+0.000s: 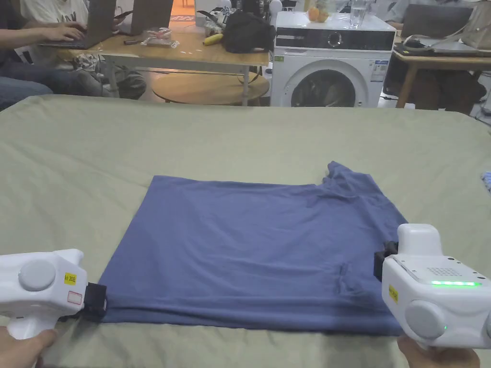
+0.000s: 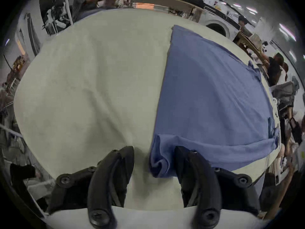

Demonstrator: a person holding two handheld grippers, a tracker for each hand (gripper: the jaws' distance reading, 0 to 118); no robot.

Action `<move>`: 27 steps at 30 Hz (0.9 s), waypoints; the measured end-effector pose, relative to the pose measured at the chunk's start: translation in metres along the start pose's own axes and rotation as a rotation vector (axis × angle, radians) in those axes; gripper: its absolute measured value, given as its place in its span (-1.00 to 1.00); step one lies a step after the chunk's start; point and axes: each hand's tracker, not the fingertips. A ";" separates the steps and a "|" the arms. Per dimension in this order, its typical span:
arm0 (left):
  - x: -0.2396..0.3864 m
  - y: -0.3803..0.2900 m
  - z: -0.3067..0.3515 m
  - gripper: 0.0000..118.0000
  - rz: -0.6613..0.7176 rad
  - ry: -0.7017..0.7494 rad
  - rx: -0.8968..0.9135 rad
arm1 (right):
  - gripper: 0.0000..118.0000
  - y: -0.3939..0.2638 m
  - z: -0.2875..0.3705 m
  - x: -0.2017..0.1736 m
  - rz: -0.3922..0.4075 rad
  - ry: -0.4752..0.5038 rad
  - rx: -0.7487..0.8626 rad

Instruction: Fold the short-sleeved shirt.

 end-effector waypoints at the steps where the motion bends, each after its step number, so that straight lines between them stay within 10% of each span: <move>1: 0.000 0.002 0.002 -0.28 -0.024 -0.027 0.006 | -1.00 0.000 0.000 0.004 0.006 -0.002 -0.026; 4: 0.000 0.001 0.001 -0.94 0.005 -0.051 0.007 | -1.00 0.002 0.000 0.019 0.025 -0.017 -0.109; 9: -0.004 -0.004 0.004 -0.96 0.010 -0.063 0.030 | -1.00 -0.007 -0.004 0.046 0.051 -0.041 -0.280; 13: -0.004 -0.004 0.003 -0.96 0.002 -0.055 0.036 | -0.14 -0.027 -0.019 0.063 0.045 -0.056 -0.409; 22: -0.006 -0.008 0.007 -0.96 0.010 -0.056 0.069 | -0.23 -0.051 -0.034 0.061 0.019 0.031 -0.460; 25: -0.006 -0.007 0.014 -0.96 0.008 -0.062 0.110 | -0.91 -0.046 -0.031 0.060 0.031 0.026 -0.457; 27: -0.007 -0.004 0.022 -0.96 0.025 -0.096 0.164 | -0.92 -0.039 -0.024 0.063 0.016 0.033 -0.430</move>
